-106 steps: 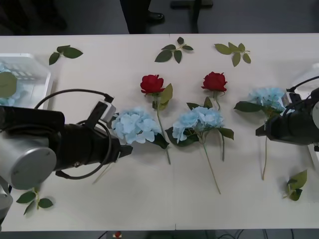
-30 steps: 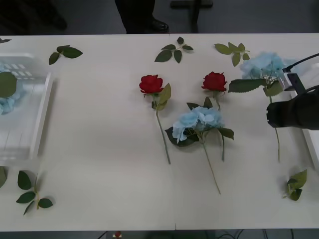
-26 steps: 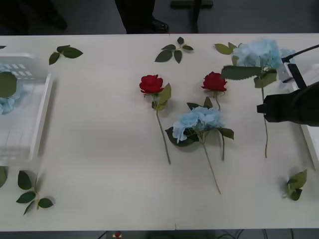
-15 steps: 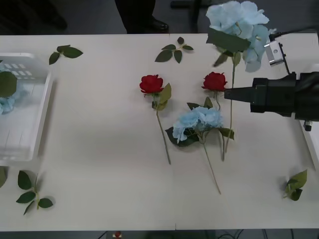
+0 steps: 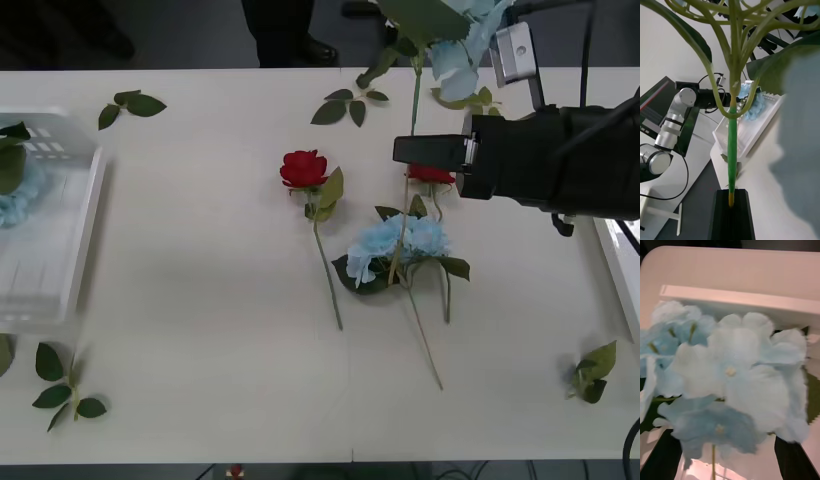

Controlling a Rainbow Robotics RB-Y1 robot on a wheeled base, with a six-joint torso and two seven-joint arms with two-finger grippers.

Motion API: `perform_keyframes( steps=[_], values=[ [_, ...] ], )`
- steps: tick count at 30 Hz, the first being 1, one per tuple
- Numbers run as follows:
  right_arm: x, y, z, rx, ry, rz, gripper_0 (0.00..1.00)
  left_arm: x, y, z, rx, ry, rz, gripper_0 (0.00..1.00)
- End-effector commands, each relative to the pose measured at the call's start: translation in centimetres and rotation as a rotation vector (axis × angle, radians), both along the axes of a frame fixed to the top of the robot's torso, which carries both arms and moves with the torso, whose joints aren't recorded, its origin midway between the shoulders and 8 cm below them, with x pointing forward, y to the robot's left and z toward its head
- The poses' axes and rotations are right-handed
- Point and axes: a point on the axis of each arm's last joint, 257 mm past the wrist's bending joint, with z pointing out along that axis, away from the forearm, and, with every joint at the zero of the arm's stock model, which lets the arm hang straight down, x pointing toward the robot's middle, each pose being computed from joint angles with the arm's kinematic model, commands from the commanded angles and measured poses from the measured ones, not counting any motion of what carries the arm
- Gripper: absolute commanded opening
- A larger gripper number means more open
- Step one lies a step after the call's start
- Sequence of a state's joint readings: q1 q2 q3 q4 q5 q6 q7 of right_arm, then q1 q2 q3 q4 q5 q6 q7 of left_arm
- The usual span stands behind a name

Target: Place the red flowers into the right box and the blue flowers into the left box. If a person shows an open palm, hand one flower to the person first, then continue sorting.

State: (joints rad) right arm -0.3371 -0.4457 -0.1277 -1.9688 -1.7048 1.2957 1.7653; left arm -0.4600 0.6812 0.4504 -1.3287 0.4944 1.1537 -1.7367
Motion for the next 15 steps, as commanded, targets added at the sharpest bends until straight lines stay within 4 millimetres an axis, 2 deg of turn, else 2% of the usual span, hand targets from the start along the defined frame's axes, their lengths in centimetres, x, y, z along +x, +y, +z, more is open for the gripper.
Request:
perform_keyframes(
  steps=[1, 2, 3, 5, 7, 11, 13, 14, 15],
  values=[
    [-1.4, 1.4, 3.2, 0.030, -0.130, 0.043, 0.00, -0.5, -2.3, 8.1, 0.071, -0.068, -0.108, 0.74],
    [-1.7, 1.6, 3.4, 0.040, -0.133, 0.054, 0.00, -0.7, -3.8, 9.1, 0.068, -0.074, -0.141, 0.76],
    [-1.9, 1.6, 3.5, 0.045, -0.133, 0.059, 0.00, -0.8, -4.4, 9.7, 0.069, -0.079, -0.157, 0.77],
    [-2.2, 1.8, 3.6, 0.053, -0.134, 0.076, 0.00, -1.0, -7.5, 11.7, 0.067, -0.108, -0.233, 0.81],
    [-2.3, 1.9, 3.5, 0.051, -0.137, 0.079, 0.00, -0.9, -10.7, 12.8, 0.039, -0.141, -0.313, 0.87],
    [-2.4, 2.0, 3.3, 0.048, -0.136, 0.082, 0.00, -0.3, -16.6, 13.9, -0.023, -0.203, -0.462, 1.00],
    [-2.4, 2.1, 3.3, 0.046, -0.140, 0.082, 0.00, -0.2, -20.9, 14.3, -0.115, -0.259, -0.572, 1.00],
    [-2.4, 2.1, 3.3, 0.047, -0.136, 0.083, 0.00, -0.2, -21.8, 14.3, -0.136, -0.274, -0.594, 1.00],
    [-2.4, 2.1, 3.2, 0.047, -0.134, 0.083, 0.00, -0.4, -23.9, 14.4, -0.175, -0.305, -0.653, 1.00]
  ],
)
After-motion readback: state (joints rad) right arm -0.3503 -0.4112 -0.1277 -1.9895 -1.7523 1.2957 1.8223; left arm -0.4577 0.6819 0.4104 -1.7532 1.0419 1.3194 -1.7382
